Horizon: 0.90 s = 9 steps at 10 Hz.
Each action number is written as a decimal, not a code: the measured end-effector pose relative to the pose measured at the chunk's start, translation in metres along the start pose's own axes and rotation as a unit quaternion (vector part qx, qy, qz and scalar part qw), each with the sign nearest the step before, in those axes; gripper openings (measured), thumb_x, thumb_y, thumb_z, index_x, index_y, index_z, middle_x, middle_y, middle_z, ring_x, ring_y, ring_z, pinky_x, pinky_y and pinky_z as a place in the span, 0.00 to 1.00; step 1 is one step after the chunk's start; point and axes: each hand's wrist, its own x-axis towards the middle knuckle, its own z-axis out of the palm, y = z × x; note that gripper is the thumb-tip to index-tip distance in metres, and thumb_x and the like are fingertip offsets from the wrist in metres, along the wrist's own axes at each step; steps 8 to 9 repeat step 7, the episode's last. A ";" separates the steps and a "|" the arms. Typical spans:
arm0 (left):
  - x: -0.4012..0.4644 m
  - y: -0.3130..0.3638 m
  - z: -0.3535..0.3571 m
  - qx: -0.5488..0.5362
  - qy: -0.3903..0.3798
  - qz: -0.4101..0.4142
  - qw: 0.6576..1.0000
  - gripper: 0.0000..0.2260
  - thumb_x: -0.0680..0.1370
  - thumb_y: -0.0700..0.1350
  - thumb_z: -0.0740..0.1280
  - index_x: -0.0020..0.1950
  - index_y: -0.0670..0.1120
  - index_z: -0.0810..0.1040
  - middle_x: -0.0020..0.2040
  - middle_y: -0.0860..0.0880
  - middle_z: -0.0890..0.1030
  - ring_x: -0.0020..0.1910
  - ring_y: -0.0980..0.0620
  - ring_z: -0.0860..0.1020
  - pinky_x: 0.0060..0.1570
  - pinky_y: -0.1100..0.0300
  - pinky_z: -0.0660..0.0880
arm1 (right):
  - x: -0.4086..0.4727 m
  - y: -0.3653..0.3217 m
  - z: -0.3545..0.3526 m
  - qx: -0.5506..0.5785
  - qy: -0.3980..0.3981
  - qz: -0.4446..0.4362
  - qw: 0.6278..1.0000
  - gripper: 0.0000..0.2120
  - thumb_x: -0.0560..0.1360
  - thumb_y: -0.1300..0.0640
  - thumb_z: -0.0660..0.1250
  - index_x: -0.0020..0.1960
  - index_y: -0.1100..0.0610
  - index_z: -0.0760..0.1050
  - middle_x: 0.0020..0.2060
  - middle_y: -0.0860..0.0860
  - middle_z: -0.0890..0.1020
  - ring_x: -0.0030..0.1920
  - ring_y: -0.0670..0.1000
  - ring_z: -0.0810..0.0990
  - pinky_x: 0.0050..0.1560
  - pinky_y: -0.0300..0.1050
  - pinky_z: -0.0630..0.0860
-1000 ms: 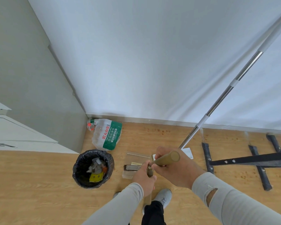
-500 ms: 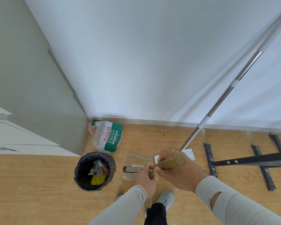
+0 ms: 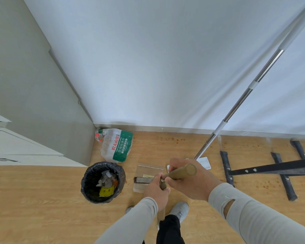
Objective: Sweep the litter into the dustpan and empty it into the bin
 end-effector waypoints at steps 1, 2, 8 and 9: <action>0.003 -0.004 0.000 -0.001 -0.001 0.004 1.000 0.19 0.76 0.48 0.65 0.64 0.66 0.71 0.48 0.53 0.84 0.46 0.49 0.85 0.50 0.53 0.83 | -0.004 0.000 0.005 0.016 -0.001 -0.002 1.000 0.06 0.73 0.50 0.70 0.42 0.50 0.73 0.38 0.47 0.82 0.38 0.49 0.80 0.38 0.41 0.78; 0.004 -0.008 0.002 -0.005 0.006 0.006 1.000 0.19 0.73 0.47 0.63 0.61 0.65 0.73 0.45 0.52 0.84 0.43 0.50 0.84 0.48 0.54 0.83 | -0.009 0.003 0.008 0.014 -0.009 -0.004 1.000 0.07 0.73 0.49 0.70 0.42 0.49 0.74 0.40 0.48 0.83 0.40 0.47 0.80 0.40 0.40 0.78; -0.028 0.012 -0.031 0.086 -0.100 0.052 0.990 0.15 0.79 0.45 0.67 0.65 0.56 0.75 0.50 0.56 0.79 0.45 0.59 0.76 0.55 0.65 0.77 | -0.025 0.008 0.010 0.095 0.014 0.043 0.994 0.07 0.73 0.51 0.69 0.50 0.45 0.77 0.39 0.42 0.81 0.39 0.42 0.79 0.41 0.34 0.75; -0.028 0.012 -0.031 0.086 -0.100 0.052 0.990 0.15 0.79 0.45 0.67 0.65 0.56 0.75 0.50 0.56 0.79 0.45 0.59 0.76 0.55 0.65 0.77 | -0.025 0.008 0.010 0.095 0.014 0.043 0.994 0.07 0.73 0.51 0.69 0.50 0.45 0.77 0.39 0.42 0.81 0.39 0.42 0.79 0.41 0.34 0.75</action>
